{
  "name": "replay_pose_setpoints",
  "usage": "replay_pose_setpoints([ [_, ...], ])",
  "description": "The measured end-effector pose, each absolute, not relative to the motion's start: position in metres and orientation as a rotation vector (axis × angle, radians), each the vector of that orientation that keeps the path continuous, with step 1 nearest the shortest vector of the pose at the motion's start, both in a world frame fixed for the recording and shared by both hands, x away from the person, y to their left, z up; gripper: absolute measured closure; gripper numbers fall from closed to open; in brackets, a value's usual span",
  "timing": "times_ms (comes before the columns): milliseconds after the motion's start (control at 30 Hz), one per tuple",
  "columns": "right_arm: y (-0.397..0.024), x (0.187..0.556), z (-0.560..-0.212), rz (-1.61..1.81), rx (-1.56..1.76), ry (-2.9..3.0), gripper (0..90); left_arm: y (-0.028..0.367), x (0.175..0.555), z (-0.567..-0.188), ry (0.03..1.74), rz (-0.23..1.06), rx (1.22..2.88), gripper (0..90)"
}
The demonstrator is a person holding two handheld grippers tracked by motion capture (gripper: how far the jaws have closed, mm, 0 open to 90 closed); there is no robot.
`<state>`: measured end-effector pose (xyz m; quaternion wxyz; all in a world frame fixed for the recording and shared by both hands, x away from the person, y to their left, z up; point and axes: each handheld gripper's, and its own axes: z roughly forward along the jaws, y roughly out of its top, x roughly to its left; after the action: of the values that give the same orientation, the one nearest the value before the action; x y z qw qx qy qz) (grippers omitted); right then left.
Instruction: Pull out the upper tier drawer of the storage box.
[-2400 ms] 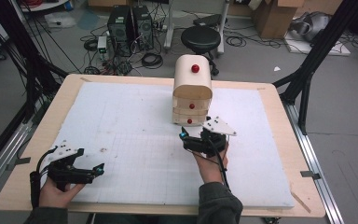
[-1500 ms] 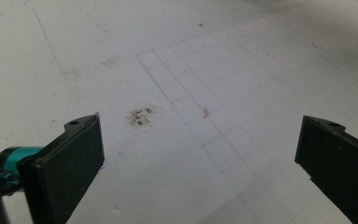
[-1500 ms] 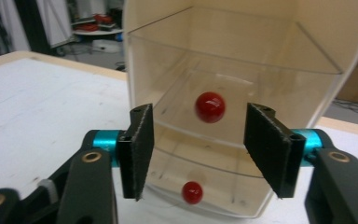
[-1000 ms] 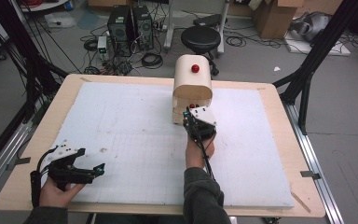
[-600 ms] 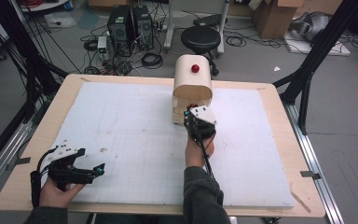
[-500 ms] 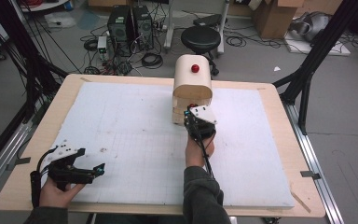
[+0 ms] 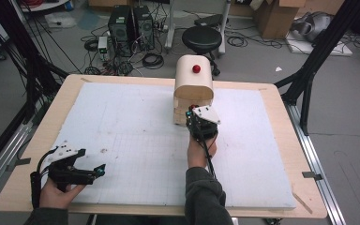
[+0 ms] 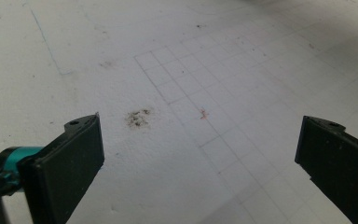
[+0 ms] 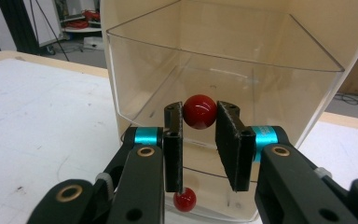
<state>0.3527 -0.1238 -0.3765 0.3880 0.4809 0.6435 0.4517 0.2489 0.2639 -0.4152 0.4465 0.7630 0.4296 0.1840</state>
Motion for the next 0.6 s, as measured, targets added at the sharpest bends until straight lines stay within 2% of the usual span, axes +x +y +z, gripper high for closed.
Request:
replay_pose_setpoints([
  [600, -0.131, 0.34, -0.375, 1.198, 1.221, 1.679, 72.7, 0.264, 0.249, -0.415, 1.064, 0.461, 1.889, 1.7],
])
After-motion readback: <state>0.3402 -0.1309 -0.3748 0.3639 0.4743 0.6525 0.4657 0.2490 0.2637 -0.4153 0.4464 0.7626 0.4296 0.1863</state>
